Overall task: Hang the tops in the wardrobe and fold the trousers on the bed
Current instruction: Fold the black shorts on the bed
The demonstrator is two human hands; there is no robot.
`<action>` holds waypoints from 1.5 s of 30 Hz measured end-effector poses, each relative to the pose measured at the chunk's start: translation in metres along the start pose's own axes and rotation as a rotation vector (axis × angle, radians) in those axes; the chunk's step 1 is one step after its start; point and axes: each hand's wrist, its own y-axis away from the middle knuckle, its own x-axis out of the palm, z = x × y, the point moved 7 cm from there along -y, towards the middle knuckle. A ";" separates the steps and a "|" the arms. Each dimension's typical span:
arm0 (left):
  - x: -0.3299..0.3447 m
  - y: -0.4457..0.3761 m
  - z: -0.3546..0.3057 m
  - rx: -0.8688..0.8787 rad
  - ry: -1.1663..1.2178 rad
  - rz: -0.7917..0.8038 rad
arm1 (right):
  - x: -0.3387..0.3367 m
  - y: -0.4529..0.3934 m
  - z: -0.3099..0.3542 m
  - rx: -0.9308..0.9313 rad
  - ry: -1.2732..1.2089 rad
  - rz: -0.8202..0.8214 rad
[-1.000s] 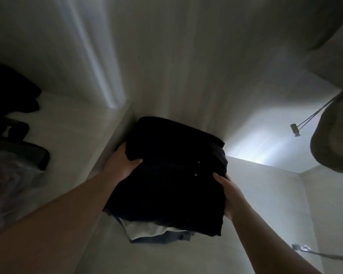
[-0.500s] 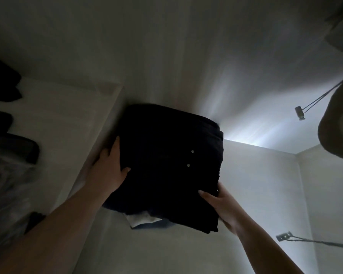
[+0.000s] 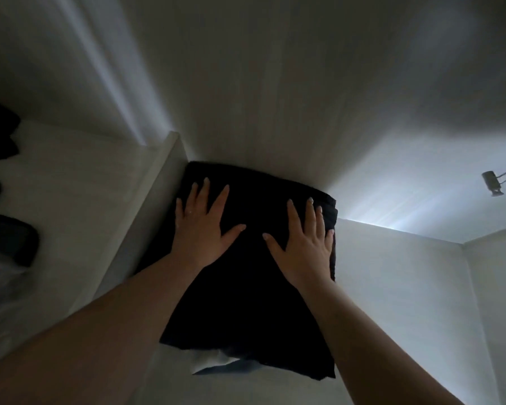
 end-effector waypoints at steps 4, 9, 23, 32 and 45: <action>0.041 -0.005 0.024 -0.088 0.078 0.058 | 0.025 -0.017 -0.012 -0.019 -0.076 -0.020; 0.056 -0.018 0.030 -0.117 0.022 0.196 | 0.033 -0.029 -0.014 -0.025 -0.048 0.067; 0.038 0.127 0.000 -0.128 0.002 0.026 | 0.045 0.100 0.006 -0.120 0.073 0.038; 0.063 0.115 0.007 -0.148 -0.123 0.197 | 0.058 0.086 0.001 -0.133 0.117 0.127; -0.104 0.232 -0.032 -0.485 0.658 0.032 | -0.066 0.150 0.067 -0.194 -0.342 0.321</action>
